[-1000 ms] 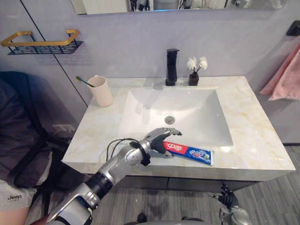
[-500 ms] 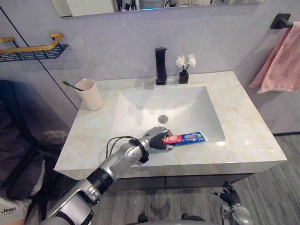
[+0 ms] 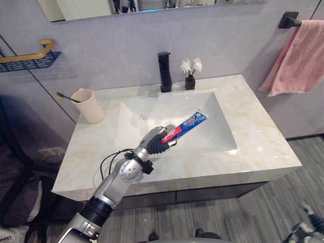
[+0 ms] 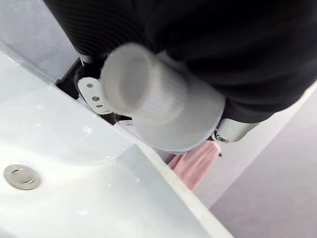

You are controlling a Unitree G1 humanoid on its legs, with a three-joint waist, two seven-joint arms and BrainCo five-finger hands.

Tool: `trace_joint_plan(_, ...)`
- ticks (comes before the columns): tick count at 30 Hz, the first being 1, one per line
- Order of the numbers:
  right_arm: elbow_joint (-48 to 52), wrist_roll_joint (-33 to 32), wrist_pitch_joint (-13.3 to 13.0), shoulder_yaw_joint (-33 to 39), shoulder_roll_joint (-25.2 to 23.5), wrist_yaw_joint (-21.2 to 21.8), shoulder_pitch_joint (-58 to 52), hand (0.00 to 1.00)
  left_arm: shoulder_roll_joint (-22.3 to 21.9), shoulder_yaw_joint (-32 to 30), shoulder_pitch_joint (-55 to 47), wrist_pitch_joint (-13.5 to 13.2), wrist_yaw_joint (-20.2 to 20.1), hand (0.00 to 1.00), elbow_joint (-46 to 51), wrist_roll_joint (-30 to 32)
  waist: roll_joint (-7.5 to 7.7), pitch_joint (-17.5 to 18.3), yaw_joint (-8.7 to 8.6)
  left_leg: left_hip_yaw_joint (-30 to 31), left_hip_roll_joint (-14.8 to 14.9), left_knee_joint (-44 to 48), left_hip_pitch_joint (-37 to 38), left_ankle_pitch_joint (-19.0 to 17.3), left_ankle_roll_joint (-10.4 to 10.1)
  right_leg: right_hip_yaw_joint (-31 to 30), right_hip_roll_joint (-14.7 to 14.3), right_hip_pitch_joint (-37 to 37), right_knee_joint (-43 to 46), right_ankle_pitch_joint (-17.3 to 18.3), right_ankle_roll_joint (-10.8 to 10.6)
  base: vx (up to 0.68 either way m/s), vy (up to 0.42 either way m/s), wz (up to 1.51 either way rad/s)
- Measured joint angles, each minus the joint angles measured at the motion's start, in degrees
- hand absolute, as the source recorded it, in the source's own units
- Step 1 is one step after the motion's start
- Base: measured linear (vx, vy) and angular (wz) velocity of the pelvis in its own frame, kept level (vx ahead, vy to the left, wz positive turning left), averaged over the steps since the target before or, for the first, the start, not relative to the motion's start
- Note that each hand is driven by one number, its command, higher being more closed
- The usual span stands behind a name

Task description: Organize washtable

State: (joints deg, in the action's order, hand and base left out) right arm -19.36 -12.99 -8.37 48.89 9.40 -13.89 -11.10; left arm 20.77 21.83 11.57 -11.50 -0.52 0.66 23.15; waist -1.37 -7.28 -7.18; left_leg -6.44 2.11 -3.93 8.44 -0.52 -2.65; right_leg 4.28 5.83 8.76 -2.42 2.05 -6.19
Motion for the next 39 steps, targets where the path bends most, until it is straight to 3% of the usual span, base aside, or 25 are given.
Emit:
trace_joint_plan(2, 9.92, 0.05, -0.37, 0.99, 1.41, -2.02, 1.76, 0.00, -0.34, -1.72, -1.00, -0.04, 0.14, 1.00, 3.11, -0.15, 0.37, 0.09, 0.00, -0.48, -0.02, 0.06, 0.25, -0.09, 0.14, -0.66, -0.05, -0.10, 0.40, -0.01, -0.03, -0.01, -0.004, -0.13)
trace_joint_plan(5, 15.89, -0.01, -1.54, -0.51, 4.17, -2.98, 6.52, 0.00, -0.33, -3.56, -1.47, -0.11, 0.70, 1.00, 5.05, -0.83, 1.15, 0.28, 0.27, -1.02, -0.02, 0.50, 0.26, -0.48, 0.43, -1.33, -0.13, -0.25, 0.45, -0.24, -0.35, -0.06, -0.001, -0.12)
trace_joint_plan(8, 21.80, -2.83, -5.29, -8.01, 9.25, -2.14, 11.50, 0.00, -0.32, -5.43, -1.57, -0.11, 0.89, 1.00, 7.07, -2.45, 1.52, 0.53, 1.15, -1.49, -0.09, 0.74, 0.10, -0.68, 0.53, -1.88, -0.09, -1.25, 1.02, -0.25, -0.37, -0.06, 0.003, -0.09)
trace_joint_plan(12, 30.97, -11.10, -9.31, -21.32, 14.94, 4.26, 18.49, 0.00, -0.31, -7.63, -2.07, -0.25, 1.95, 1.00, 11.19, -5.93, 1.60, 0.60, 2.67, -1.25, -0.32, 0.96, 0.08, -0.62, 0.59, -1.64, 0.00, -1.15, 1.18, -0.26, -0.39, -0.01, -0.001, 0.02)
trace_joint_plan(15, 34.21, -13.14, -10.06, -32.31, 16.14, 8.10, 24.27, 0.00, -0.38, -8.02, -2.07, -0.35, 2.36, 1.00, 12.86, -7.71, 1.91, 1.07, 3.45, -0.45, -0.38, 1.46, -0.77, -0.60, 0.60, -0.96, 0.02, -1.08, 1.19, -0.26, -0.40, 0.01, -0.019, 0.14)
trace_joint_plan(19, 34.15, -16.55, -9.41, -45.73, 13.91, 11.15, 28.88, 0.00, -1.01, -7.82, -1.96, -0.31, 3.62, 1.00, 12.86, -8.95, 2.07, 1.19, 4.98, 0.60, -0.44, 1.94, -1.17, -0.59, 0.62, 0.40, 0.13, -0.71, 1.42, -0.27, -0.40, 0.00, -0.021, 0.14)
trace_joint_plan(24, 31.97, -18.51, -5.36, -59.79, 8.39, 13.97, 30.21, 0.00, -2.80, -7.56, -1.84, -0.18, 6.44, 1.00, 12.86, -8.95, 2.10, 1.21, 6.68, 2.11, -1.00, 2.03, -1.49, -0.29, 1.03, 2.04, 0.63, -0.20, 1.47, -0.26, -0.40, -0.03, -0.008, 0.16)
trace_joint_plan(26, 30.54, -18.56, -3.60, -63.37, 6.40, 14.32, 30.82, 0.00, -3.15, -7.50, -1.84, -0.11, 7.33, 1.00, 12.86, -8.93, 2.10, 1.21, 6.63, 2.67, -1.21, 1.77, -1.73, 0.13, 1.32, 2.63, 0.99, -0.25, 1.48, -0.26, -0.40, -0.04, -0.003, 0.13)
trace_joint_plan(30, 28.99, -20.31, -2.32, -67.26, 3.77, 15.27, 31.13, 0.00, -3.84, -6.18, -1.77, -0.03, 8.92, 1.00, 12.85, -8.82, 2.18, 1.35, 6.71, 3.33, -1.84, 0.00, -1.68, 1.49, 1.62, 3.42, 1.38, -0.82, 1.76, -0.27, -0.41, -0.05, 0.001, 0.11)
trace_joint_plan(39, 25.73, -25.38, -2.32, -71.74, 0.86, 13.67, 33.29, 0.00, -5.81, -5.69, -1.77, 0.67, 11.53, 1.00, 12.72, -8.24, 2.49, 2.73, 6.60, 3.66, -2.17, -1.42, -1.41, 2.84, 1.82, 3.71, 1.59, -1.22, 2.16, -0.29, -0.41, -0.02, -0.001, 0.02)
